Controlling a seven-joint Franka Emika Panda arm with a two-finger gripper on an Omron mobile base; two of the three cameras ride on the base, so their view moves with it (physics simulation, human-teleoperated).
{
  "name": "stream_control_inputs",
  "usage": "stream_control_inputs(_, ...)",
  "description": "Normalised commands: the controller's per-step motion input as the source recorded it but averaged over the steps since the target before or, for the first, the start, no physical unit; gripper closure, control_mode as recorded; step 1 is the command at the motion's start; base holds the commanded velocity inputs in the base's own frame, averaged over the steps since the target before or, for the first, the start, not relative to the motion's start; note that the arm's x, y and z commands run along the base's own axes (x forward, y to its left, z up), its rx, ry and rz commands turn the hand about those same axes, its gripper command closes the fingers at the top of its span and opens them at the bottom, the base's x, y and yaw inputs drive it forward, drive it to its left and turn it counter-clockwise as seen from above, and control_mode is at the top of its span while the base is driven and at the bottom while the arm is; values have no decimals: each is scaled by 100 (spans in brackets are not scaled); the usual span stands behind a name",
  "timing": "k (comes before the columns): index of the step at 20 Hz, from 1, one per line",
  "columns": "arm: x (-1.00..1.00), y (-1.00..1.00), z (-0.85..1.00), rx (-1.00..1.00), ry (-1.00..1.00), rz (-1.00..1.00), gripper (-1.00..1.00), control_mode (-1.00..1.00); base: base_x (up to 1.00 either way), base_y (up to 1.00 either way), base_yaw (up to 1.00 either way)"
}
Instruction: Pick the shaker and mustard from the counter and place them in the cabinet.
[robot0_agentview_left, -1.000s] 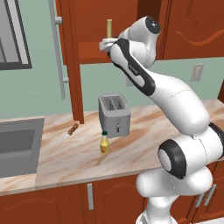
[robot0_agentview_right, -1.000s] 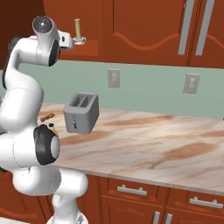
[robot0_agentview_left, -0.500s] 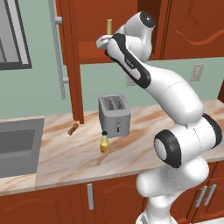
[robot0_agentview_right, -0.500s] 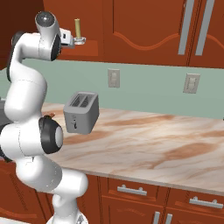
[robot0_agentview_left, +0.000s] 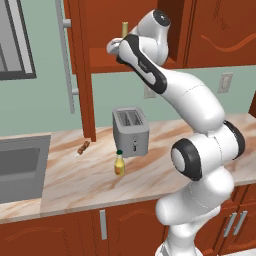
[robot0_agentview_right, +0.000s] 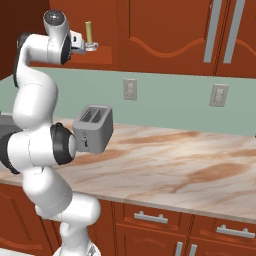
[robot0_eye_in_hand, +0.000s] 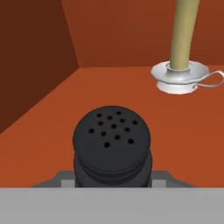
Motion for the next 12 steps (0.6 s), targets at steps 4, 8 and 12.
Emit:
stream_control_inputs(4, 16, 15, -32, -5, 3, 0, 100, -100, 0, 0, 0)
stream_control_inputs(8, 19, 15, -34, -7, 2, 0, 100, -100, 0, 0, 0)
stream_control_inputs(12, 24, 8, -31, -7, 0, 0, 100, -100, 0, 0, 0)
